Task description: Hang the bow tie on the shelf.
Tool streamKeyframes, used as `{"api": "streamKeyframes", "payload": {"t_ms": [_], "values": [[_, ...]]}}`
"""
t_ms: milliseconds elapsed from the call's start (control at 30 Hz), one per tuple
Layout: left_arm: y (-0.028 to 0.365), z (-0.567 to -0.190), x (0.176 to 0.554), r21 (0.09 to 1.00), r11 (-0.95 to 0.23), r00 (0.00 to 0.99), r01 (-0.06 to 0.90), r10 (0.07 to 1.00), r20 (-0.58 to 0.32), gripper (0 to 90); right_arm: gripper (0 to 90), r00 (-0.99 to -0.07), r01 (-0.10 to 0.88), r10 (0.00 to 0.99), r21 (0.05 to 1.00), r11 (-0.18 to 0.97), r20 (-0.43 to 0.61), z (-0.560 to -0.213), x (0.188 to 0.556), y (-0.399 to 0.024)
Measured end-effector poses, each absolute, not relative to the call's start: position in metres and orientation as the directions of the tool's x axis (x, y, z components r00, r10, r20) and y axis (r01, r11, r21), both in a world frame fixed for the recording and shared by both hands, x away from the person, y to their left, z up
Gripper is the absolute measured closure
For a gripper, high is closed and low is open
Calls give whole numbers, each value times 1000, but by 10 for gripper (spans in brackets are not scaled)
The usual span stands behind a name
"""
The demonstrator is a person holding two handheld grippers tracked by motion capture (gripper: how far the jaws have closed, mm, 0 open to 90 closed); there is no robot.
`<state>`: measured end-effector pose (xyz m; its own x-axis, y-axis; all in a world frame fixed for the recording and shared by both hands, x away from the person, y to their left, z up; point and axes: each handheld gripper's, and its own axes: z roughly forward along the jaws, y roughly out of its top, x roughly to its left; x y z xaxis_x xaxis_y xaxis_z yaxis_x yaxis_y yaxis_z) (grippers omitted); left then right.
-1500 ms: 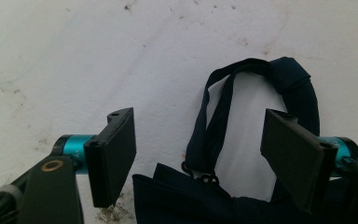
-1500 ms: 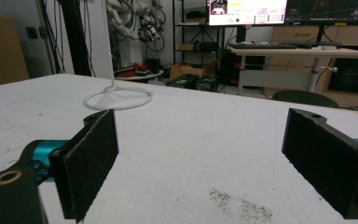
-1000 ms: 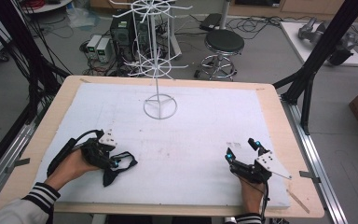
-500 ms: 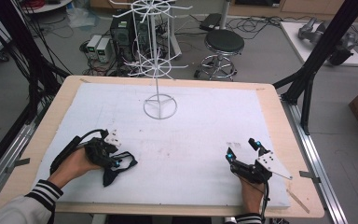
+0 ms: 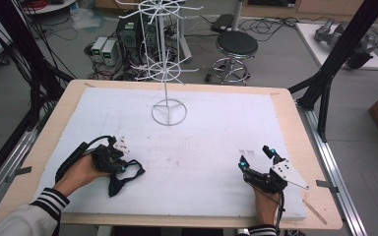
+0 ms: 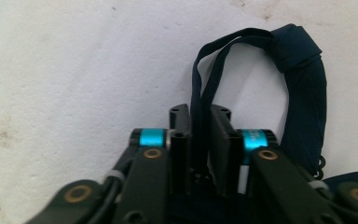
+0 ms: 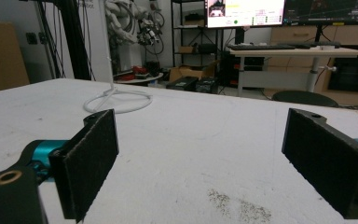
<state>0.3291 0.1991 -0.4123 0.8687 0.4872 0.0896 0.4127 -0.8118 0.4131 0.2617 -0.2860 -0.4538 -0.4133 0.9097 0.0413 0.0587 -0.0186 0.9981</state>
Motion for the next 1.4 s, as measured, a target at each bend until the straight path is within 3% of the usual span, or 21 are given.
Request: {"api": "streamKeyframes", "payload": {"t_ms": [300, 933, 1400], "values": [[203, -410, 329, 428, -801, 865, 419, 496, 80, 880, 97, -414, 58, 910, 998, -18, 41, -454, 262, -286], [217, -376, 325, 703, -620, 829, 350, 553, 76, 884, 97, -411, 54, 911, 998, -12, 34, -454, 262, -286], [221, -352, 325, 865, -447, 809, 229, 582, 86, 884, 97, -413, 56, 910, 998, -11, 33, -454, 262, -286]]}}
